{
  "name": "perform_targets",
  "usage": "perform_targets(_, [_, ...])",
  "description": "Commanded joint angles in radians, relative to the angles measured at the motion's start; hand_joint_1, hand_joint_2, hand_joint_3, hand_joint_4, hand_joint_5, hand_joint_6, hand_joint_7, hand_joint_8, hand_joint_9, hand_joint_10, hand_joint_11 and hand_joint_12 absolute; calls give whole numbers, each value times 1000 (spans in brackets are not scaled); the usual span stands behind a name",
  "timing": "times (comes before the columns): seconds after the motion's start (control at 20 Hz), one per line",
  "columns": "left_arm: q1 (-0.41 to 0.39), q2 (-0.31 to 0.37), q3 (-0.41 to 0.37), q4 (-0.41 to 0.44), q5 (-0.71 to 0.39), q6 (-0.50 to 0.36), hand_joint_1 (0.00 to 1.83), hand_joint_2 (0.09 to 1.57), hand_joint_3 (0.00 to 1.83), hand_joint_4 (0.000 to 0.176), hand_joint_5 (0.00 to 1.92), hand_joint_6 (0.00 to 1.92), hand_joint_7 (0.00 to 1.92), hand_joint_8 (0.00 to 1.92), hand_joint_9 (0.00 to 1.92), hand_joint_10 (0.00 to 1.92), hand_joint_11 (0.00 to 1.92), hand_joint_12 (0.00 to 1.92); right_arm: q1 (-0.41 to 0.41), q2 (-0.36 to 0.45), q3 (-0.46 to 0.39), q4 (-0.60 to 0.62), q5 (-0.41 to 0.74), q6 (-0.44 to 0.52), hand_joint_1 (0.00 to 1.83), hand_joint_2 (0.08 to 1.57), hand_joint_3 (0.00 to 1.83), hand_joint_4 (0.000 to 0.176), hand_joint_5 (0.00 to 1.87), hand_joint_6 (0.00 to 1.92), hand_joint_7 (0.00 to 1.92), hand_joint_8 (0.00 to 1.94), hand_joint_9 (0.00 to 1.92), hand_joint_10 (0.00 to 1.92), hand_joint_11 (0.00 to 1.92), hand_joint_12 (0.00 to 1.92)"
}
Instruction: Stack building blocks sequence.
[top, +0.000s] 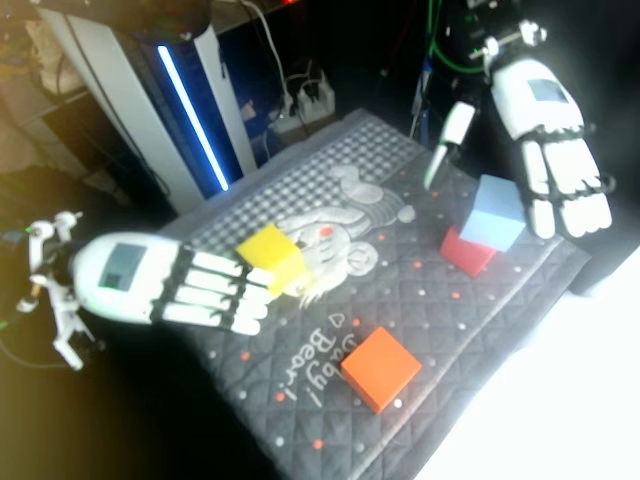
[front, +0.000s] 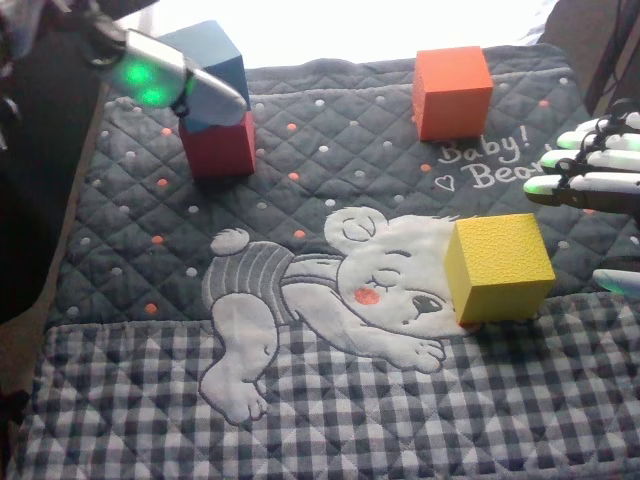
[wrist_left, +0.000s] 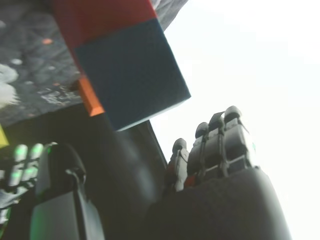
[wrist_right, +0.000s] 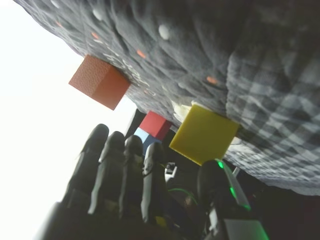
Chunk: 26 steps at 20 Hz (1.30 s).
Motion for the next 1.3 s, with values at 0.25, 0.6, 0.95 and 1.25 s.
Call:
perform_targets(0.25, [209,216,-277,-261,-517,212,757,791,2,176,0,0,0,0,0,0,0,0,43,11,-9,23,232,5,594,1275,0,130,422,0,353,1,304,3,273,148])
perform_targets(0.6, [579,299,-451,-445,-960,174,823,749,0,176,21,8,0,0,0,0,0,0,144,-9,-21,-90,259,16,615,1038,0,165,254,2,278,4,334,13,360,172])
perform_targets(0.95, [708,253,-456,-573,-1069,132,794,753,0,168,53,11,0,0,0,0,0,0,165,-100,23,-144,197,92,695,981,0,137,205,0,169,6,172,3,181,107])
perform_targets(1.25, [735,247,-453,-582,-1070,101,849,805,15,88,6,0,0,0,0,0,0,0,187,-140,69,-176,64,101,878,907,0,175,219,2,183,0,214,0,0,818])
